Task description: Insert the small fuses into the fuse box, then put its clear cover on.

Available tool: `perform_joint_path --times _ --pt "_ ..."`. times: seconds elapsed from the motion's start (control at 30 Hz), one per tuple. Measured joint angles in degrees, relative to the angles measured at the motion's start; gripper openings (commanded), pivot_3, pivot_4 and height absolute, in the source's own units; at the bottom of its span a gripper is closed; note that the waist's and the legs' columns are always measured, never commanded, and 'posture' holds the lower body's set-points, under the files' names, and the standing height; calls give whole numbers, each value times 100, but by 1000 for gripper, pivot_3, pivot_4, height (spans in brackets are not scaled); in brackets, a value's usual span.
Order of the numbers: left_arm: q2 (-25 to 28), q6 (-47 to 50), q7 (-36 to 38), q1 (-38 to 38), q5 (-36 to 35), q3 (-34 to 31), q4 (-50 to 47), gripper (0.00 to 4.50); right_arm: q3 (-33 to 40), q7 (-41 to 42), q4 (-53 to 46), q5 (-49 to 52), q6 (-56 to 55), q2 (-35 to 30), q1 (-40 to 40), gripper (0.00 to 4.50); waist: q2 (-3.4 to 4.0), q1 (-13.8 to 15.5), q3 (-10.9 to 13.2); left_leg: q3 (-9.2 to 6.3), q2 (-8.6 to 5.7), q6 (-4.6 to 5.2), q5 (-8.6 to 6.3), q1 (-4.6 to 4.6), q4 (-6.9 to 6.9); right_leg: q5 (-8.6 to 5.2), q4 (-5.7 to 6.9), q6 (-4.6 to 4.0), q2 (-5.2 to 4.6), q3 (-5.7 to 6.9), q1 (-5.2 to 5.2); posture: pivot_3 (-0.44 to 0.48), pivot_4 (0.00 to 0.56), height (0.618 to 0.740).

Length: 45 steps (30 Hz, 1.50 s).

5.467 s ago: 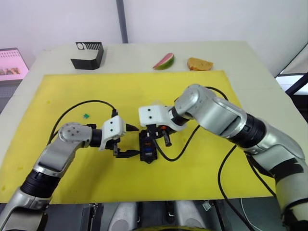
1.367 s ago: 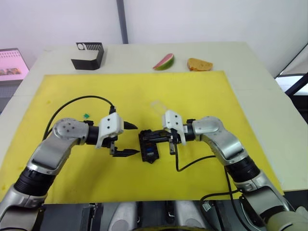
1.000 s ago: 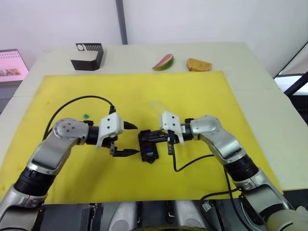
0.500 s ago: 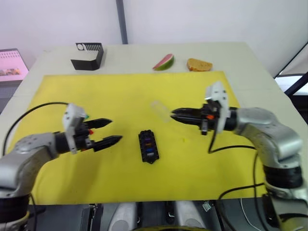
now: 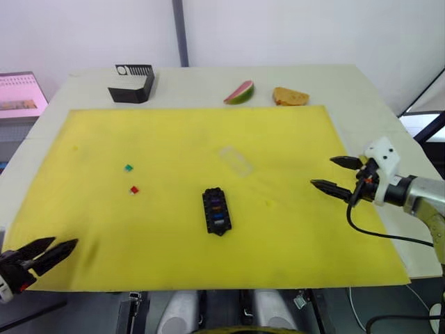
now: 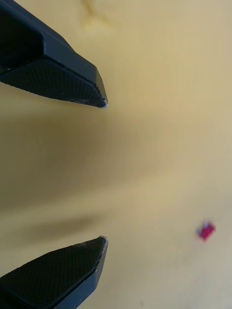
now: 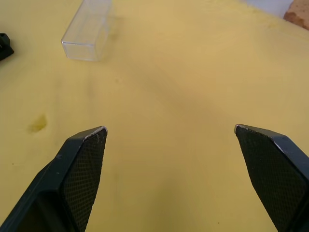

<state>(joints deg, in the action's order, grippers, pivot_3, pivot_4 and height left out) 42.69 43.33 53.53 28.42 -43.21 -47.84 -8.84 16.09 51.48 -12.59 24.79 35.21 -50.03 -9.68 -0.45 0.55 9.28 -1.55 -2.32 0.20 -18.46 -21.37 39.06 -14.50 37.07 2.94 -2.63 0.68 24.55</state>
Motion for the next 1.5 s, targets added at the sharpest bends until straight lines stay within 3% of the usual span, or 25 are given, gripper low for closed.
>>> perform_joint_path --times 0.13,0.33,0.5,0.7,0.93,1.5 --pt "19 522 -69 -348 -489 18 -119 4500 -185 -81 -215 109 63 179 -216 4459 1 15 0 0 0 1 -1 0 2 1 1 2 -2 0 0 0 150 740" --pt "414 2038 -618 -1569 -1436 459 29 4500 -1031 2 -889 573 400 604 -1196 4459 2 -31 1 0 0 2 -2 -4 -1 9 3 16 -1 0 8 0 150 740" --pt "394 3412 -1250 -2784 -2078 612 1326 4500 -1952 290 -993 700 428 1077 -1958 4459 -3 -68 1 1 -1 2 -1 -4 3 10 10 17 1 2 13 0 150 740" --pt "213 4291 -1903 -3852 -2379 441 2531 4500 -2504 174 -835 473 280 1592 -2413 4459 -10 -95 -3 1 -4 0 -1 -8 4 10 11 18 0 2 16 0 150 740" --pt "-48 4550 -2210 -4339 -2371 253 3413 4500 -2870 168 -686 231 68 1818 -2459 4459 -9 -111 -3 -1 -4 -12 5 -9 3 11 19 18 0 2 22 0 150 740" --pt "-331 4223 -1804 -4946 -1718 943 3592 4500 -2893 107 -530 6 53 1939 -2529 4459 8 145 -13 -4 -15 -11 5 -6 5 11 15 17 -8 2 13 0 150 740"
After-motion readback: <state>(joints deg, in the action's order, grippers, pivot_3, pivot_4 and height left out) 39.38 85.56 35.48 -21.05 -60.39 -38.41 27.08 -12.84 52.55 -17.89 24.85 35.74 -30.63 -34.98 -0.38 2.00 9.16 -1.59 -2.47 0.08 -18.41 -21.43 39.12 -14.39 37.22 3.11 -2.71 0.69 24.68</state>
